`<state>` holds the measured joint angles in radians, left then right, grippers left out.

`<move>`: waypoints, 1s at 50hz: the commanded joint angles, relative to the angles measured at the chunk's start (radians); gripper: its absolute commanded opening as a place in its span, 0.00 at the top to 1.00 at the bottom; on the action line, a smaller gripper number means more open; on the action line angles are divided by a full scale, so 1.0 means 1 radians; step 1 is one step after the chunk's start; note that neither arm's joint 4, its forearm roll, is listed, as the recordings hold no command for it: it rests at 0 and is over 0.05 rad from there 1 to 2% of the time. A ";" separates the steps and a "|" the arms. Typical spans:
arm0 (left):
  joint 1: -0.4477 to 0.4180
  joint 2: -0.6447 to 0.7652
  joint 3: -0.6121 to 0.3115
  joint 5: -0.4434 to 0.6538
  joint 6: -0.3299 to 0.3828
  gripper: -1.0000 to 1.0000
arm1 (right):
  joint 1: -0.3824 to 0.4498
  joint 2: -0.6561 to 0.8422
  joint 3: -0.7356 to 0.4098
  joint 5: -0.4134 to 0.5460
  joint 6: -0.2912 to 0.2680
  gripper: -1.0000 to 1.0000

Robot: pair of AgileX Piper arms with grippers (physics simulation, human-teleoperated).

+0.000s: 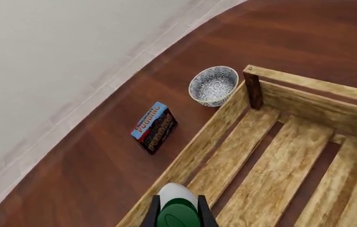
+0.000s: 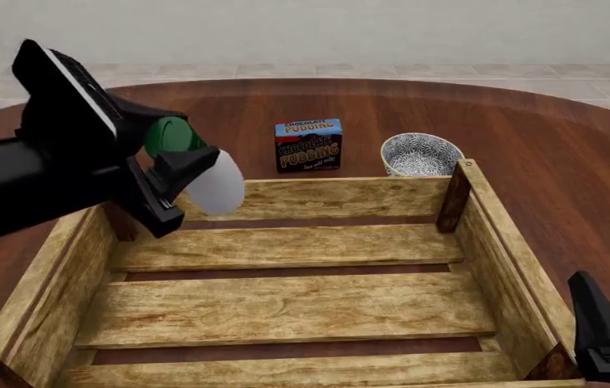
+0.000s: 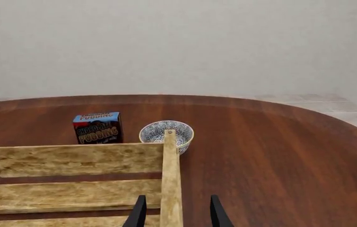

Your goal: Pick up the salad dressing and put it in the tray.

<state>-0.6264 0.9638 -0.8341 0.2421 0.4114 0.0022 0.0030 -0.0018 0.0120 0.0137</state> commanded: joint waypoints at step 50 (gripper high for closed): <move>-0.073 0.221 -0.060 0.056 -0.086 1.00 | 0.000 0.002 0.000 0.001 -0.003 0.00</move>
<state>-0.7082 1.1566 -0.8770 0.2902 0.3410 0.0017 0.0042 -0.0016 0.0131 0.0113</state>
